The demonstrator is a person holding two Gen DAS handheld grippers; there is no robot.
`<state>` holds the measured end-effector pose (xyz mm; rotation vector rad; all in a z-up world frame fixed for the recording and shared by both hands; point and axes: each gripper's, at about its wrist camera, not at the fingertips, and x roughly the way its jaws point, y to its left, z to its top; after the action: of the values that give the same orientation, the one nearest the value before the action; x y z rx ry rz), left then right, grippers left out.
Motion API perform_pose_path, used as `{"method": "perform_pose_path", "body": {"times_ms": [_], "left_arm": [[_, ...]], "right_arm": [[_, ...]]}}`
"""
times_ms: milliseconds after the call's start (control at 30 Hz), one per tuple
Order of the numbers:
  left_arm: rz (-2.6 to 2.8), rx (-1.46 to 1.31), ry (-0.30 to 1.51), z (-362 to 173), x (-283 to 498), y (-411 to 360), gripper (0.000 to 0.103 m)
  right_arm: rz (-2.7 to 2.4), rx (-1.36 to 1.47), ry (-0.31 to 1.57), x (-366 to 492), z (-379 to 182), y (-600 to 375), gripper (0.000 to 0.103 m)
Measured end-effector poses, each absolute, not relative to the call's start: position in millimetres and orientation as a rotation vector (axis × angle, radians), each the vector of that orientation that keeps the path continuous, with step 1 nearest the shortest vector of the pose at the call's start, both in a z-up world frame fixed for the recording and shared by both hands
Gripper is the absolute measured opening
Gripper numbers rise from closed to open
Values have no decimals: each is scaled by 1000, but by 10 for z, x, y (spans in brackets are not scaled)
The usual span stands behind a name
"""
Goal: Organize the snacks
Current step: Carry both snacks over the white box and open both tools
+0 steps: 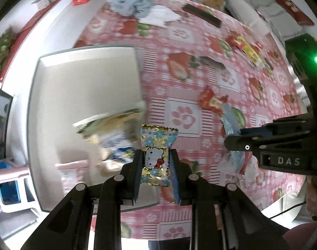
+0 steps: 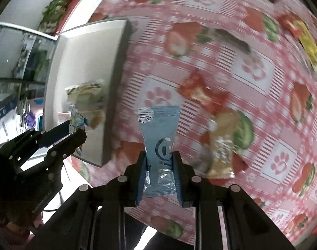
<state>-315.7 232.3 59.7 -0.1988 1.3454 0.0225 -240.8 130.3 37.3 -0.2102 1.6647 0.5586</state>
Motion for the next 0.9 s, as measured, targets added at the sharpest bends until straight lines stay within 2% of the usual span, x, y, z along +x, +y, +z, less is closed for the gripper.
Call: {"method": "perform_pose_path", "body": {"times_ms": [500,900], "left_arm": [[176,-279,1305,634,-3387,3183,27],[204,-318,1332,440,-3383,3439,27]], "right_arm": [[643,-254,1620,-2237,426,2287,26],[668,-231,1647,-2088,287,2952,26]]}}
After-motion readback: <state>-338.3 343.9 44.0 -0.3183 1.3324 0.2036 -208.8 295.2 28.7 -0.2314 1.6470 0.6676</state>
